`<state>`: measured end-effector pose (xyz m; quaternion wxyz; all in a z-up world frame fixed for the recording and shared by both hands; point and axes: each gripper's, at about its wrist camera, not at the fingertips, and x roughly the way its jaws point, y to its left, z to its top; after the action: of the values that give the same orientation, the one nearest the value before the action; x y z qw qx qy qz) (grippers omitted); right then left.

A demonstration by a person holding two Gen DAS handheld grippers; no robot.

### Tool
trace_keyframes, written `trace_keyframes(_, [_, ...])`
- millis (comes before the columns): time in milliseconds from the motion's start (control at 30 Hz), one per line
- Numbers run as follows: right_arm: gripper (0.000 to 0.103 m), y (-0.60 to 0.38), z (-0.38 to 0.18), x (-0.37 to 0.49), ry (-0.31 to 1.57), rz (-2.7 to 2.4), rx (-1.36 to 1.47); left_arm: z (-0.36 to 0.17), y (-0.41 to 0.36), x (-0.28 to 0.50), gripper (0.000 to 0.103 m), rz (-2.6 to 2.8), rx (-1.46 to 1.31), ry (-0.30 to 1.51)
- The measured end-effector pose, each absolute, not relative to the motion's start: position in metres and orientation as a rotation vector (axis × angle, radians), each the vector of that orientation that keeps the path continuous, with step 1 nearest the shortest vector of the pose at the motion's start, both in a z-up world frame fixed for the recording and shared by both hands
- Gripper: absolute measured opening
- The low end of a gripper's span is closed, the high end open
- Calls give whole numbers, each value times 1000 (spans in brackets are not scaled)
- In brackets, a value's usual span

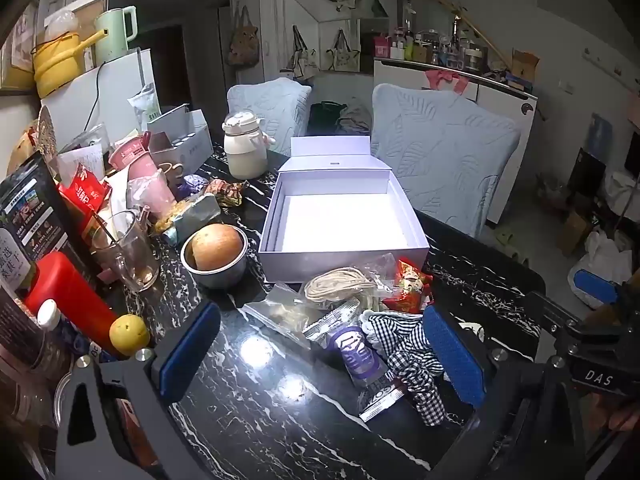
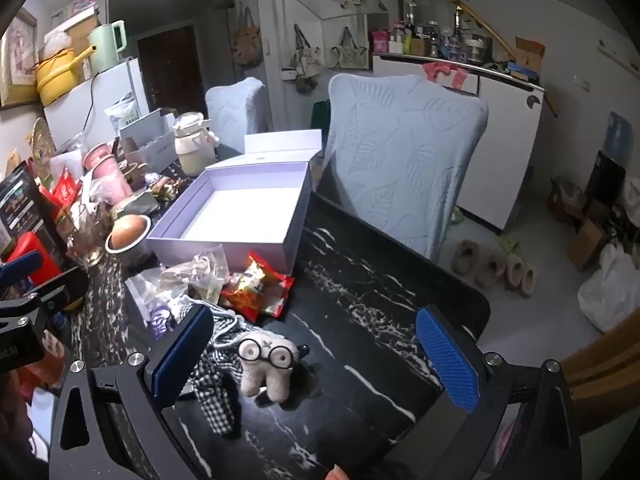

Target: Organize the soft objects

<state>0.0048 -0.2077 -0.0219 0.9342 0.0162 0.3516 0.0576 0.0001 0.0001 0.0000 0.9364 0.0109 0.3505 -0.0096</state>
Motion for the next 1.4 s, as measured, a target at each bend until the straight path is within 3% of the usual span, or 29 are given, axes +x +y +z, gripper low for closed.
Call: trace_keyframes(1400, [103, -200, -11, 3, 679, 188, 2, 8, 8, -7, 103, -55, -28, 699])
